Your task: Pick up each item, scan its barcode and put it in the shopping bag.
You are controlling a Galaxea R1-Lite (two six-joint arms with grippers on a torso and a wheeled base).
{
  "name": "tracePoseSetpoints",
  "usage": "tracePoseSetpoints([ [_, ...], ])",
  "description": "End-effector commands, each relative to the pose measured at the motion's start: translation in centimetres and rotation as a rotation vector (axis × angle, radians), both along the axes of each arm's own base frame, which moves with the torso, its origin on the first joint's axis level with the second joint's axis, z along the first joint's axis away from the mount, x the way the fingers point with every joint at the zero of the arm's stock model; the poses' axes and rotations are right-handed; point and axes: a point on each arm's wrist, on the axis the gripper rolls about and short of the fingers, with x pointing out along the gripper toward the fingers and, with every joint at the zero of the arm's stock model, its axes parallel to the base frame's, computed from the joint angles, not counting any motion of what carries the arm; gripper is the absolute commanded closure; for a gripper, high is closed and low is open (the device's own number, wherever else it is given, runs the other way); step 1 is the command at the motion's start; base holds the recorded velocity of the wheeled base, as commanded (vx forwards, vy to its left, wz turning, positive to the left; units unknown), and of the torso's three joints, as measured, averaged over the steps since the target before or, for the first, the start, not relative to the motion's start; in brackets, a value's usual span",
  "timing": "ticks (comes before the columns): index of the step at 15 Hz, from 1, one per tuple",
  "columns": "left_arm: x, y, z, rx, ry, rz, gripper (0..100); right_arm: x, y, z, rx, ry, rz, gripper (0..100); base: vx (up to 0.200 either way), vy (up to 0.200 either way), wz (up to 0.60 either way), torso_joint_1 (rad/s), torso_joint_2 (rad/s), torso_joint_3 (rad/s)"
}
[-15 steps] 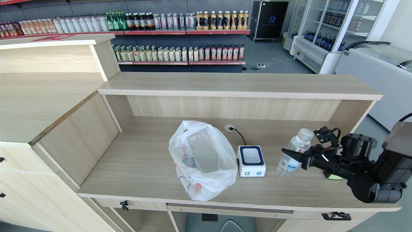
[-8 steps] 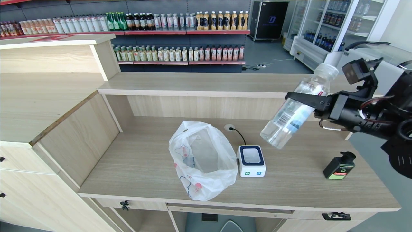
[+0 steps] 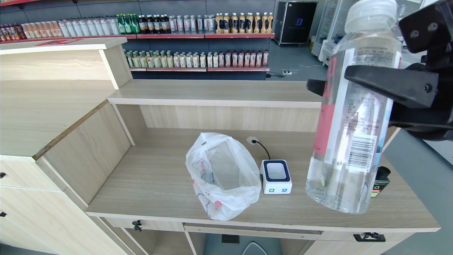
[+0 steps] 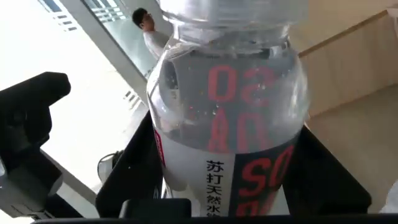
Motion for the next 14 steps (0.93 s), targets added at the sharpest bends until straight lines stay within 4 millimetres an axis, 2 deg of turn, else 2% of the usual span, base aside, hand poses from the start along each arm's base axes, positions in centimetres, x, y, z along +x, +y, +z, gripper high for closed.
tracePoseSetpoints([
  [1,0.0,0.0,0.0,0.000,0.000,0.002,0,-1.6,1.1,0.7,0.009,-0.028,0.086,100,0.000,0.000,0.00,0.000,0.00,0.000],
  [3,0.0,0.0,0.0,0.000,0.000,0.000,0,-2.8,0.5,1.5,-0.015,-0.051,0.167,100,0.000,0.000,0.00,0.000,0.00,0.000],
  [5,0.0,0.0,0.0,0.000,0.000,0.000,0,-4.9,-0.2,2.2,-0.022,-0.003,0.225,100,0.000,0.000,0.00,0.000,0.00,0.000],
  [6,0.0,0.0,0.0,0.000,0.000,0.000,0,-5.1,-0.3,2.3,-0.035,0.005,0.255,100,0.000,0.000,0.00,0.000,0.00,0.000],
  [8,0.0,0.0,0.0,0.000,0.000,0.002,0,-4.9,-0.3,2.7,-0.031,-0.012,0.258,100,0.000,0.000,0.00,0.000,0.00,0.000],
  [11,0.0,0.0,0.0,0.000,0.000,0.002,0,-4.8,-1.2,3.1,-0.056,0.052,0.261,100,0.000,0.000,0.00,0.000,0.00,0.000],
  [14,0.0,0.0,0.0,0.000,0.000,0.000,0,-4.0,-1.5,3.3,-0.058,0.065,0.232,100,0.000,0.000,0.00,0.000,0.00,0.000],
])
